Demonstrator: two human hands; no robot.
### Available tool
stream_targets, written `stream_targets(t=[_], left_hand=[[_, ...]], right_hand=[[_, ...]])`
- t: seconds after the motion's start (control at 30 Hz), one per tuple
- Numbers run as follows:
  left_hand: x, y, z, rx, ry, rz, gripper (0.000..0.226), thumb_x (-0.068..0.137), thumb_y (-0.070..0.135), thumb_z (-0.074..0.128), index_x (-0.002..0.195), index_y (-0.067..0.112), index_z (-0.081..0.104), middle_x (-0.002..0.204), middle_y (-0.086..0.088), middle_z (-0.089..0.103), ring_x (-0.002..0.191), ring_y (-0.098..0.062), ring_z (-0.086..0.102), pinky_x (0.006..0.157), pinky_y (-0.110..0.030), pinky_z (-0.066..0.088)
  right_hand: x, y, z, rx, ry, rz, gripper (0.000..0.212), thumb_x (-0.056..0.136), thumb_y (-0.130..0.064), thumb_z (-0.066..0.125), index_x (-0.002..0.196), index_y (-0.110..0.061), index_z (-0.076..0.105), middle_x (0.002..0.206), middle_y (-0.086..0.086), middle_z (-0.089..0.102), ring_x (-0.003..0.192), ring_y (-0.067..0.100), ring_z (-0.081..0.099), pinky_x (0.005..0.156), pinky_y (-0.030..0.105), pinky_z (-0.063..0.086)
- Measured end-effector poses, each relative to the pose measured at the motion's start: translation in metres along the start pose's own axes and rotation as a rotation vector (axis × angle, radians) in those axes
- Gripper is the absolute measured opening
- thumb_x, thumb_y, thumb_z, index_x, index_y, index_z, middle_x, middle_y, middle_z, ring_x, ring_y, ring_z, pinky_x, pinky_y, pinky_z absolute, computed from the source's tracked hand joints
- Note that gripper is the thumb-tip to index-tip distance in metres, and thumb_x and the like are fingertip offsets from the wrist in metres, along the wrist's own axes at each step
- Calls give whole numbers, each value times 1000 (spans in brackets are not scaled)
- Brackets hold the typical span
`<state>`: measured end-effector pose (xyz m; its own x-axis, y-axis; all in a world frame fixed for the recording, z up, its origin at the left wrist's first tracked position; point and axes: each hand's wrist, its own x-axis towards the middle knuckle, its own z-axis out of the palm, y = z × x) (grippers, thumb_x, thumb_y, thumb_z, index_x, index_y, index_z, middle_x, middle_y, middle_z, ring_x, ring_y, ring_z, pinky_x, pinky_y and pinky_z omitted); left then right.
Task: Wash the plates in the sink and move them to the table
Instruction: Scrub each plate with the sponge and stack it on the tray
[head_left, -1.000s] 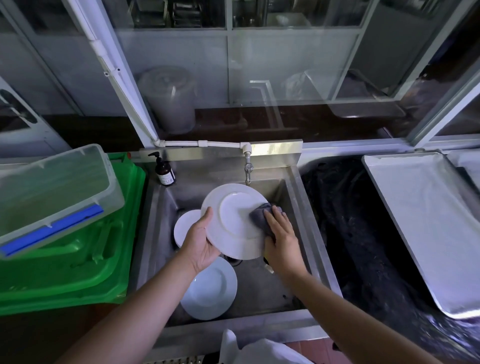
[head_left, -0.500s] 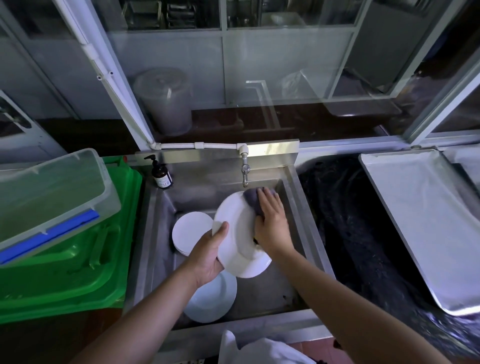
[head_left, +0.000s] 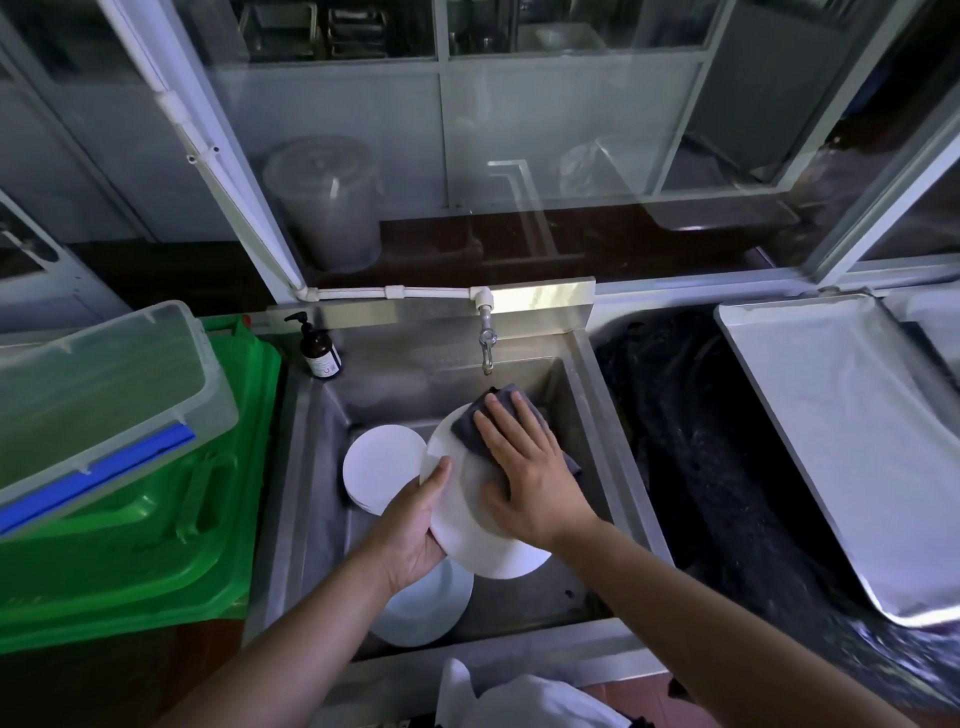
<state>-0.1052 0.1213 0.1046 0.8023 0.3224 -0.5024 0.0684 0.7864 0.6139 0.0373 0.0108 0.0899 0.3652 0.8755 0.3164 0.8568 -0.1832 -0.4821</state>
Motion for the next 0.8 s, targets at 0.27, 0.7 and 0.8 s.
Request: stream_targets(t=[0.27,0.7,0.8], left_hand=[[-2,2,11,147,-2,16,45,103,33,47,141,10,56,133,-20,66,121,-33,66,97,-42,57],[-5,3,9,152,-6,25,65,95,53,54,146,12,51,140,-16,63,130,-33,60,109,-51,48],[-2,4,18,162,25,45,68,97,60,43,147,14,50,139,-15,63,129,-30,61,109,-50,48]], right_hand=[[10,-13,9,78,251,250,50,101,-39,54,147,-19,53,159,2,40,153,29,22,121,52,29],[22,-3,0,117,333,513,46,105,-39,43,147,-21,52,151,-4,51,147,24,35,122,41,28],[10,-20,11,20,329,230,48,105,-36,47,149,-18,49,157,3,44,152,30,26,125,39,22]])
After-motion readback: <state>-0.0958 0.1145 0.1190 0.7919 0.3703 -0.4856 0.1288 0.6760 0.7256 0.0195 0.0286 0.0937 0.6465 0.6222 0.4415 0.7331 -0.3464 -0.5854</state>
